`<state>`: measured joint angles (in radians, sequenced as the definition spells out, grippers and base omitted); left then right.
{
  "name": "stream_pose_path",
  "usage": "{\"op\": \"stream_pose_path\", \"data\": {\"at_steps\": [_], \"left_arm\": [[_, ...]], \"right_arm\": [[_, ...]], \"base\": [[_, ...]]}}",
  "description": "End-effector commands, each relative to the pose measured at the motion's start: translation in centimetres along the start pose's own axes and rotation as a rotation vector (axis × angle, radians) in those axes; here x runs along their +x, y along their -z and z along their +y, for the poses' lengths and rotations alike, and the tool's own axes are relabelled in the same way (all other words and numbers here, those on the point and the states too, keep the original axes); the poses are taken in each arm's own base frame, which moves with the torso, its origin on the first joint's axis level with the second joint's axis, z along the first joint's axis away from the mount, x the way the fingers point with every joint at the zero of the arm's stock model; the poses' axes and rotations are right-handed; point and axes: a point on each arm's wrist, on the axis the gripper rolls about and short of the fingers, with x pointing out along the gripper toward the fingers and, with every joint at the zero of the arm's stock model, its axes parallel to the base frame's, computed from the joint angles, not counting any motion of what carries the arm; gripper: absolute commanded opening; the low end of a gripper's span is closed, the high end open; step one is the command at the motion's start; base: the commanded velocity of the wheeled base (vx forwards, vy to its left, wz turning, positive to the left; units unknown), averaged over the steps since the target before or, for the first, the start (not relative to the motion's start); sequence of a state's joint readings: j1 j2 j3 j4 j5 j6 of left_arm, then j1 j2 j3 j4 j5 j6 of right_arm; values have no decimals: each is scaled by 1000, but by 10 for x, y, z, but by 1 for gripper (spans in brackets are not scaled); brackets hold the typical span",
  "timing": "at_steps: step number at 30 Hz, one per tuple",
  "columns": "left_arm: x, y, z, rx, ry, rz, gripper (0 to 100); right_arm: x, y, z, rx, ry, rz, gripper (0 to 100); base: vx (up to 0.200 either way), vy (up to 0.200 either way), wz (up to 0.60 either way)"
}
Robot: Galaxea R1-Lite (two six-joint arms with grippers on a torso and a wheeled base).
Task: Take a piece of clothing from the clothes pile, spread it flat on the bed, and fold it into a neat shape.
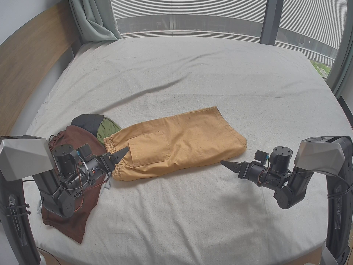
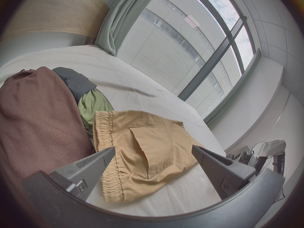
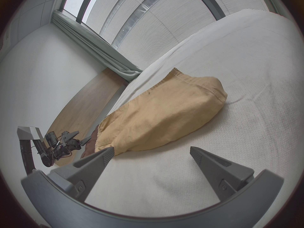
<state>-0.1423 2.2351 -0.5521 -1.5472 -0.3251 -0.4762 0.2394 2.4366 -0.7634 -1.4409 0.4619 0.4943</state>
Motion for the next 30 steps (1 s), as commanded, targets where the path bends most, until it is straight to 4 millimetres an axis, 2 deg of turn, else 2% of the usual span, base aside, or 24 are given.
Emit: {"op": "stream_pose_path", "data": {"at_steps": [1, 10, 20, 30], "left_arm": [[0, 0, 0, -1, 0, 1, 100], [0, 0, 0, -1, 1, 0, 100], [0, -1, 0, 0, 0, -2, 100], [0, -1, 0, 0, 0, -2, 100]], "right_arm": [[11, 11, -14, 12, 23, 13, 100], [35, 11, -18, 4, 8, -16, 100], [72, 14, -6, 48, -33, -23, 100], [92, 8, 11, 76, -61, -82, 100]], "base": [[0, 0, 0], [0, 0, 0], [0, 0, 0], [0, 0, 0]]}}
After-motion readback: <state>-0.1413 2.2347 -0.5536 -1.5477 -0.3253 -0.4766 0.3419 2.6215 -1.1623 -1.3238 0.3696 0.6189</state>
